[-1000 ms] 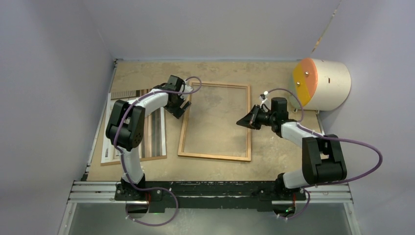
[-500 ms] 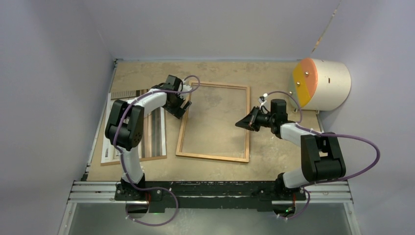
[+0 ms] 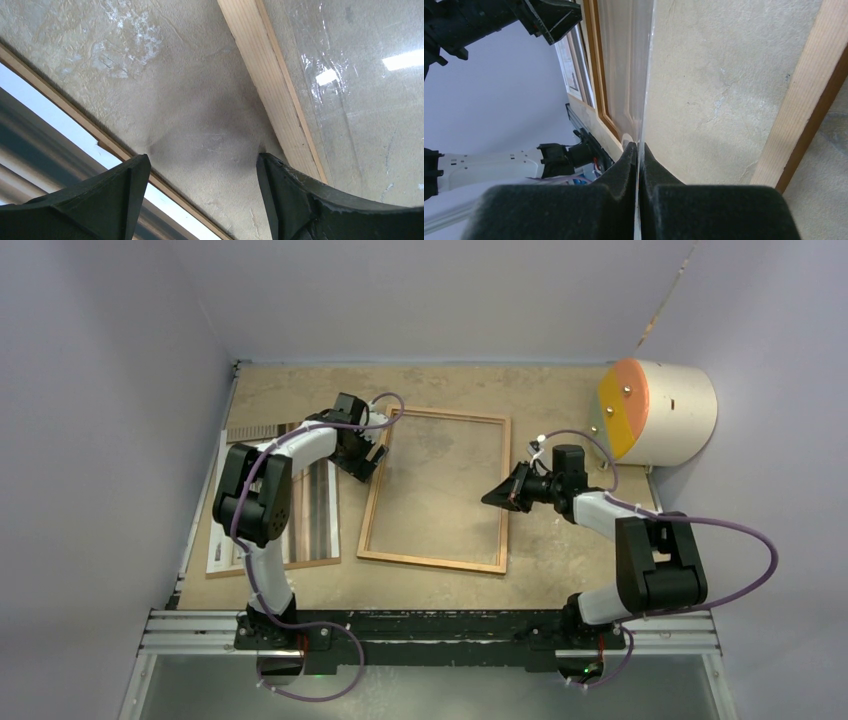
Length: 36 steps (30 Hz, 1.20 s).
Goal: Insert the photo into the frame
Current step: Adjust the photo frame item on the photo frame.
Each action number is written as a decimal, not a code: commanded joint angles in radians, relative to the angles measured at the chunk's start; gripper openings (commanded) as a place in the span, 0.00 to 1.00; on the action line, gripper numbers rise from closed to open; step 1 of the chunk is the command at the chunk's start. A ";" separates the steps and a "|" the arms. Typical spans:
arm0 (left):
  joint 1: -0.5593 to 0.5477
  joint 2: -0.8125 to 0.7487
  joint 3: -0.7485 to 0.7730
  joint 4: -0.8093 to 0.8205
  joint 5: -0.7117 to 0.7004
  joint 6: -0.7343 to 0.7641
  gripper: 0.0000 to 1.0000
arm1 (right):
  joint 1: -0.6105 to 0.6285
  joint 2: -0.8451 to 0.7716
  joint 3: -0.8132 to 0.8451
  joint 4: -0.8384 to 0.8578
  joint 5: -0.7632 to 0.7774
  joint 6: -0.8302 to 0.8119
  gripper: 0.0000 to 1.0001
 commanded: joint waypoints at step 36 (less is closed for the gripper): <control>0.004 -0.078 -0.084 -0.004 0.194 0.024 0.78 | 0.126 -0.155 0.068 0.260 -0.031 0.370 0.00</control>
